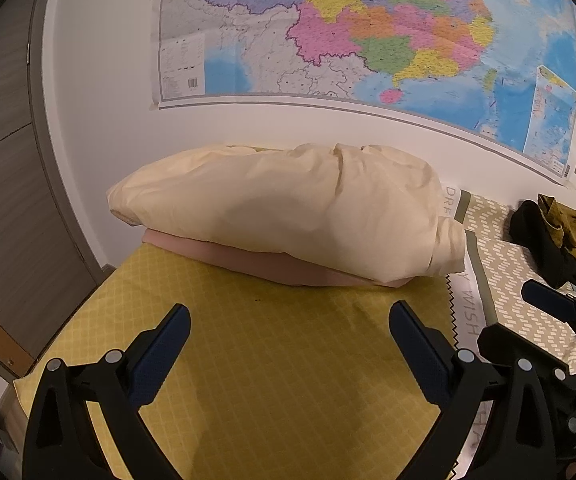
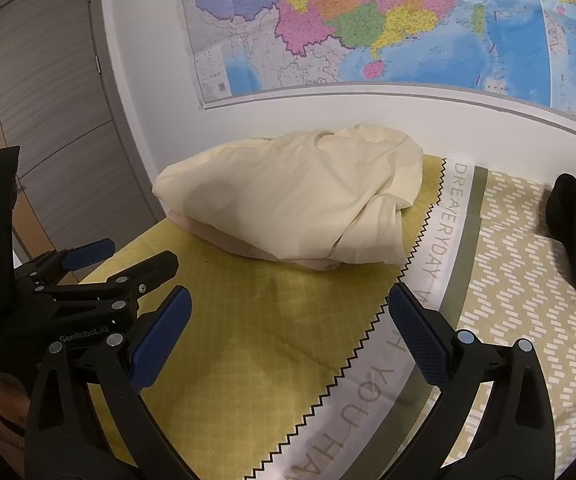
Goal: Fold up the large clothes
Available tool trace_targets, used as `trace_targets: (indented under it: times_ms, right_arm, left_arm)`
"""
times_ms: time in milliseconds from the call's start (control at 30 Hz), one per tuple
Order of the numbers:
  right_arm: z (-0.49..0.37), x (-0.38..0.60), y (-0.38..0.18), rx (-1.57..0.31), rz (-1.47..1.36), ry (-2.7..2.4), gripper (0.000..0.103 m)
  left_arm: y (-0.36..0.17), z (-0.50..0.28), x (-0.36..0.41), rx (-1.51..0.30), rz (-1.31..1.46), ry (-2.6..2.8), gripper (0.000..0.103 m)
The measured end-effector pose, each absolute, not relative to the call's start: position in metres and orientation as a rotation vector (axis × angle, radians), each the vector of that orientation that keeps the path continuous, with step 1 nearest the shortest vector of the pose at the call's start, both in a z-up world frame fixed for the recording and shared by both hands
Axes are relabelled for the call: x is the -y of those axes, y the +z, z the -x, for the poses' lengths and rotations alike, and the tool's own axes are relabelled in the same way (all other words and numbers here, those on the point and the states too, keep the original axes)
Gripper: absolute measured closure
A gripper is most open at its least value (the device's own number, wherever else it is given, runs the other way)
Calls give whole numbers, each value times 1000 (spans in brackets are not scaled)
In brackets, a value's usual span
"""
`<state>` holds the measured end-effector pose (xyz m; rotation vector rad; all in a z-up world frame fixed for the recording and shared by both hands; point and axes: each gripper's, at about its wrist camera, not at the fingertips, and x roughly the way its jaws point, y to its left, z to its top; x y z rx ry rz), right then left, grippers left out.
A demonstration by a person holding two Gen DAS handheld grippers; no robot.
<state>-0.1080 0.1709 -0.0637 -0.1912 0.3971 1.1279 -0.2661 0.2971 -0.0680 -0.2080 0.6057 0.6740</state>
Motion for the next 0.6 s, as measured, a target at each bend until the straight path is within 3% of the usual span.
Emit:
trace_targets:
  times_ms: [600]
  right_arm:
    - [109, -170, -65, -402, 189, 1127, 6]
  left_arm:
    - [-68, 268, -293, -601, 207, 677, 7]
